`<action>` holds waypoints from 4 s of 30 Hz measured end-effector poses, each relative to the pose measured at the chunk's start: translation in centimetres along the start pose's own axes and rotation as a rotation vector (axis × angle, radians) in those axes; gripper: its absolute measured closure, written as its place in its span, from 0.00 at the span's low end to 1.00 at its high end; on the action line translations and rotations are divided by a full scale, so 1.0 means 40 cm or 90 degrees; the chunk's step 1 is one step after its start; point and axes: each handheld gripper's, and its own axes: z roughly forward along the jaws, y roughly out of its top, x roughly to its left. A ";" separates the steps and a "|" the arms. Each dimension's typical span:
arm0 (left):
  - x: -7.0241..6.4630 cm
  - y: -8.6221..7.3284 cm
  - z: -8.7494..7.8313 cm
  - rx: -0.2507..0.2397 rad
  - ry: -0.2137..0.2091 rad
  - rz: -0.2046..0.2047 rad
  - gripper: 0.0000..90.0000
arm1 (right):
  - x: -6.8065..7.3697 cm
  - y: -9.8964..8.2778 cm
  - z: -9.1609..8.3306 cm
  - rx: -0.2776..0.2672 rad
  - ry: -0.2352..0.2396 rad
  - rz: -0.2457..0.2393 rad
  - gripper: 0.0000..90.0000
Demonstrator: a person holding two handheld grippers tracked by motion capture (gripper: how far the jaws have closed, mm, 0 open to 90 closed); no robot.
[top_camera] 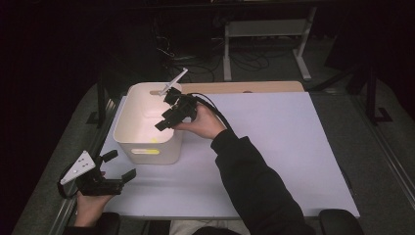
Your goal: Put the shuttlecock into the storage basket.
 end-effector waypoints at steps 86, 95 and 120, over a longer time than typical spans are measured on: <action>-0.001 0.003 0.021 -0.009 -0.014 0.001 0.00 | -0.042 -0.311 -0.288 -0.099 -0.167 0.068 0.00; -0.003 0.006 0.028 -0.011 -0.022 0.003 0.00 | -0.044 -0.370 -0.321 -0.115 -0.187 0.083 0.00; -0.009 0.009 0.039 -0.012 -0.030 -0.008 0.00 | -0.039 -0.473 -0.373 -0.142 -0.218 0.109 0.00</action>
